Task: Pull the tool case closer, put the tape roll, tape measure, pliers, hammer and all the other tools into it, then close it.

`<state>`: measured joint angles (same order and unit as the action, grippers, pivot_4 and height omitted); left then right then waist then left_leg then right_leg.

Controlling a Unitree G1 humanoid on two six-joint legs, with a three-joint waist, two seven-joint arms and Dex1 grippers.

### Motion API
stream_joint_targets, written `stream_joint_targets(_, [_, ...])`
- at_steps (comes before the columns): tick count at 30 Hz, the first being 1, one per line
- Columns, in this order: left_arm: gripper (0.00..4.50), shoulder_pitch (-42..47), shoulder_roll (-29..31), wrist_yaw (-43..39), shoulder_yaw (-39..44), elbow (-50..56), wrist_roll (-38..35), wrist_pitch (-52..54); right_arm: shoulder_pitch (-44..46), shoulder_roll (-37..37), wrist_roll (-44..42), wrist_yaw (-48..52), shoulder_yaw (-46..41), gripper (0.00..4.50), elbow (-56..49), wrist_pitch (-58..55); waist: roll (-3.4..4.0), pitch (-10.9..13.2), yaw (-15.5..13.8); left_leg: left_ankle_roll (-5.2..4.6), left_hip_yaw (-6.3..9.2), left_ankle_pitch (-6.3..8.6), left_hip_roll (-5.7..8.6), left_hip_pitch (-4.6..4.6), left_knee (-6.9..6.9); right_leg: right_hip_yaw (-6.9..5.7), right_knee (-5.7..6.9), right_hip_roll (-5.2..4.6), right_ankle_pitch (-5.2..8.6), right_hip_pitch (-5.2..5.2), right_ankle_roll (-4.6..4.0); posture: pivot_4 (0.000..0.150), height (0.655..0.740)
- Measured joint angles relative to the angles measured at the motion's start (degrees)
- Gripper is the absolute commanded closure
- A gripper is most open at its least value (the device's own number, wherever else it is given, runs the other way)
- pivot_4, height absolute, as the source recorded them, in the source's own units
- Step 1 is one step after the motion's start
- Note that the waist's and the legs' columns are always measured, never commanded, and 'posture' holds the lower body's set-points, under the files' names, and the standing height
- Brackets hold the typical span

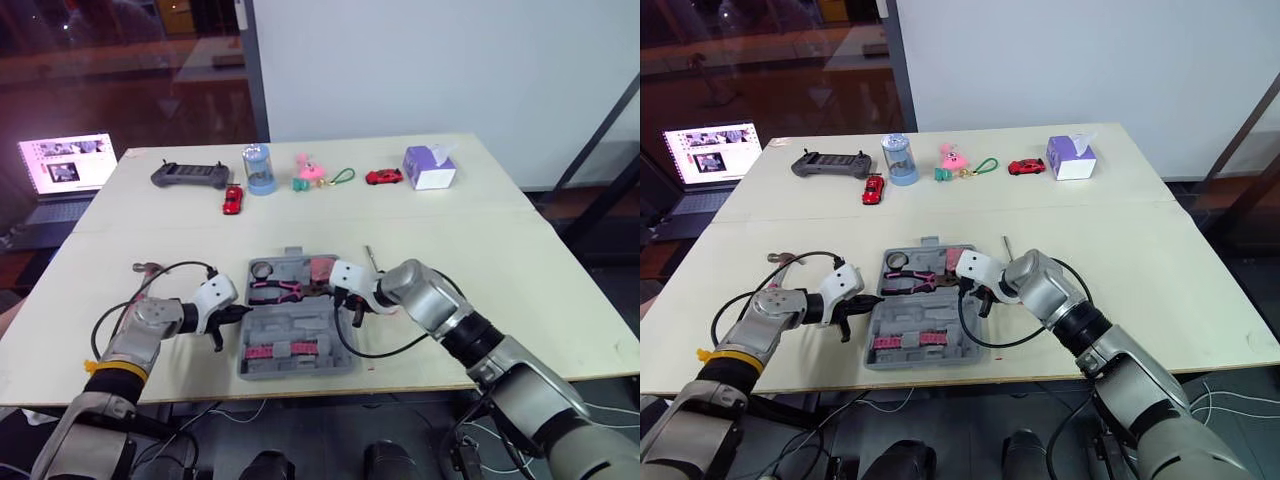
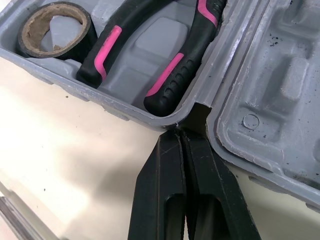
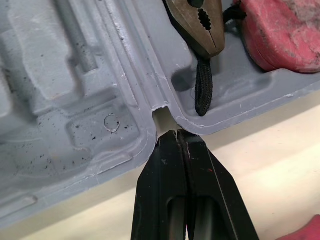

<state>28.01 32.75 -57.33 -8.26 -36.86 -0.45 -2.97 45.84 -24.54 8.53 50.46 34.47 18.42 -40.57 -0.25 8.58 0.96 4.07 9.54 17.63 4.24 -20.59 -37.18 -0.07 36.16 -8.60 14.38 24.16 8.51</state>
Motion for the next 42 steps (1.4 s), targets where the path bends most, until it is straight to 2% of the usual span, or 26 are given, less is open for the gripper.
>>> stream_joint_targets(15, [4.40, 3.6, -1.4, 0.5, 0.1, -5.6, 1.1, -2.2, 0.0, 0.7, 1.5, 0.1, -1.3, 4.50, 2.0, 1.7, 0.00, 0.0, 0.0, 0.01, 0.01, -0.01, 0.01, 0.00, -0.02, -0.01, 0.02, 0.00, 0.00, -0.02, 0.01, 0.150, 0.7400])
stream_joint_targets(35, [4.40, 3.3, -1.6, 0.9, 0.1, -5.1, 1.1, -2.2, 0.2, 0.9, 2.6, 0.3, -2.1, 4.50, 3.6, 3.6, 0.00, 0.0, 0.2, 0.01, 0.01, -0.01, 0.01, -0.01, -0.03, -0.01, 0.02, 0.00, 0.00, -0.01, 0.01, 0.150, 0.7400])
stream_joint_targets(38, [4.40, 1.6, 0.4, -0.6, 1.1, 0.0, -0.4, 0.2, -1.1, -1.5, 1.9, 1.3, -4.1, 4.50, -0.5, 2.1, -0.01, 0.0, 0.2, 0.01, 0.06, -0.01, 0.01, -0.42, -0.13, -0.02, 0.04, 0.00, -0.01, 0.34, 0.01, 0.150, 0.7400])
stream_joint_targets(42, [4.40, -3.6, 7.5, -4.7, 6.9, 13.7, -6.7, 8.4, -5.9, -8.4, -2.9, 4.8, -11.8, 4.50, -13.1, -0.7, -0.01, 0.0, 1.2, 0.02, 0.13, -0.01, 0.02, -0.86, -0.20, -0.07, 0.04, -0.02, -0.01, 0.72, 0.01, 0.150, 0.7400])
